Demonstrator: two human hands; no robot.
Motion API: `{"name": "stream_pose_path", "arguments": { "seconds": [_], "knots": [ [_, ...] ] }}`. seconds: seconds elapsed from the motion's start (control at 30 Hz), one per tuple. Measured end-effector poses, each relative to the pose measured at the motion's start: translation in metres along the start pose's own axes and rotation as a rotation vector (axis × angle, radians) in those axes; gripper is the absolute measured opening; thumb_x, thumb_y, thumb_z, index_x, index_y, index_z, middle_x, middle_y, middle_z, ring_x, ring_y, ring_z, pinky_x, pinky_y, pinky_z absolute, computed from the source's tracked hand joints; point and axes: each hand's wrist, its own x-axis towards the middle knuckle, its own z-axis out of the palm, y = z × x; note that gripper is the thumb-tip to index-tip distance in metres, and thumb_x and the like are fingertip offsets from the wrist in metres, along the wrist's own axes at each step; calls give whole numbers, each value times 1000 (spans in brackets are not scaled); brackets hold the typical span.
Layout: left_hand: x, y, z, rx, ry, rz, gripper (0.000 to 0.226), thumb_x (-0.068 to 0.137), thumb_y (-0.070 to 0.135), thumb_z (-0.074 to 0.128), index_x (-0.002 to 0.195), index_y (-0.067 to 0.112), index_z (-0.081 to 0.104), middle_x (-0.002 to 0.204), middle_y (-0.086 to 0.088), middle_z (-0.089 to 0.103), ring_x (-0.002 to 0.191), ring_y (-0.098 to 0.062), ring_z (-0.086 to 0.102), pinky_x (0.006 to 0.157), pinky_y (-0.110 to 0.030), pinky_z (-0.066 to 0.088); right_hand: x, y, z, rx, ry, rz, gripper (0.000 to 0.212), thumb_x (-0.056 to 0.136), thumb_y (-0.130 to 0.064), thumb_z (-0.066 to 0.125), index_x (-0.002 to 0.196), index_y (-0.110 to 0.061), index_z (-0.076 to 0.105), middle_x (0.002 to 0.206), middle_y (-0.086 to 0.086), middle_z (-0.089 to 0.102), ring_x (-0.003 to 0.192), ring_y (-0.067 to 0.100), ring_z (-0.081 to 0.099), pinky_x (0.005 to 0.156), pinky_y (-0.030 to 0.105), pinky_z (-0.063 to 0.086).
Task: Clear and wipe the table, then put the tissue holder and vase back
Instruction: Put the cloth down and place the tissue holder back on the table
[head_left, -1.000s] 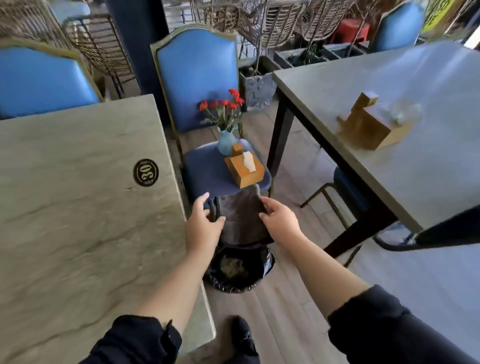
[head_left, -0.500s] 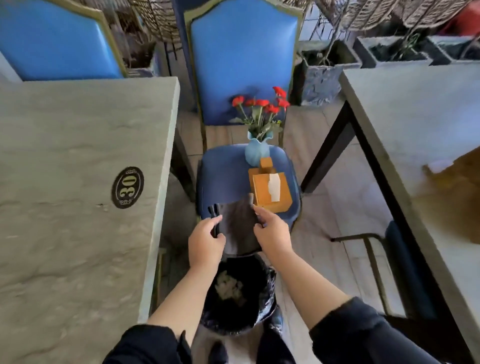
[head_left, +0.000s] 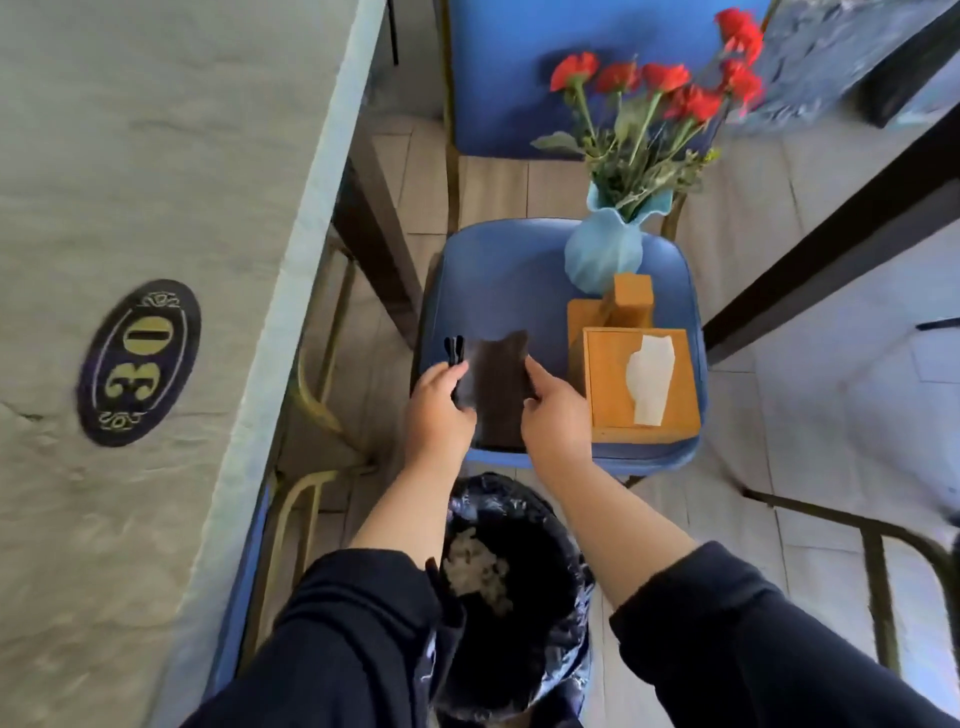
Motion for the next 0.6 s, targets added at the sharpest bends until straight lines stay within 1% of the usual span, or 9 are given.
{"name": "stream_pose_path", "arguments": {
  "seconds": [0.17, 0.27, 0.33, 0.37, 0.43, 0.5, 0.53, 0.57, 0.6],
  "knots": [
    [24, -14, 14, 17, -49, 23, 51, 90, 5, 53, 140, 17, 48, 150, -2, 37, 134, -21, 39, 108, -34, 36, 14, 7, 14, -157, -49, 49, 68, 95, 2, 40, 153, -24, 18, 137, 10, 44, 120, 26, 50, 93, 32, 44],
    [26, -14, 14, -4, -102, -51, 50, 92, 10, 53, 142, 16, 45, 155, -4, 28, 139, -21, 32, 113, -33, 31, 4, 6, 9, -167, -121, 49, 65, 96, 2, 39, 153, -22, 20, 149, 10, 34, 129, 25, 43, 101, 29, 40],
    [20, -4, 12, -9, -71, -59, 47, 93, 11, 52, 140, 17, 48, 155, -3, 26, 140, -19, 31, 112, -30, 29, -8, 6, -4, -141, -96, -20, 57, 97, 2, 37, 151, -17, 28, 155, 9, 28, 141, 22, 31, 110, 23, 28],
    [15, 4, 10, -14, -34, -30, 45, 93, 11, 51, 138, 17, 51, 154, -2, 29, 139, -18, 33, 110, -27, 30, -15, 6, -14, -89, -37, -78, 53, 97, 2, 38, 147, -14, 36, 153, 9, 32, 141, 20, 31, 109, 19, 25],
    [-1, 26, 7, -66, 18, 76, 40, 94, 8, 50, 132, 19, 58, 144, 3, 43, 130, -13, 42, 101, -17, 32, -31, 10, -36, 50, 146, -188, 45, 93, 5, 44, 134, -11, 55, 140, 6, 50, 129, 18, 46, 104, 16, 31],
    [-18, 48, 7, -133, 25, 199, 38, 93, 5, 50, 126, 19, 63, 134, 6, 54, 122, -8, 49, 95, -10, 30, -43, 19, -60, 113, 367, -248, 44, 86, 8, 53, 122, -14, 63, 121, 1, 56, 109, 18, 54, 96, 25, 44],
    [-25, 58, 10, -162, 15, 238, 38, 93, 4, 49, 125, 19, 63, 131, 7, 56, 120, -7, 50, 95, -10, 31, -46, 26, -71, 91, 462, -242, 46, 82, 6, 59, 122, -18, 63, 118, 1, 54, 107, 19, 52, 94, 30, 45],
    [-31, 67, 15, -185, 0, 257, 39, 93, 5, 49, 126, 20, 63, 130, 8, 57, 119, -7, 50, 97, -13, 34, -47, 35, -81, 61, 514, -202, 53, 79, 0, 66, 126, -22, 58, 122, 1, 50, 111, 21, 47, 97, 31, 43],
    [-35, 73, 22, -206, -20, 255, 39, 93, 7, 49, 128, 22, 60, 131, 9, 56, 120, -6, 50, 100, -17, 35, -45, 45, -91, 45, 496, -135, 67, 75, -8, 74, 135, -27, 49, 130, 2, 44, 121, 22, 39, 103, 31, 37]
  ]
}}
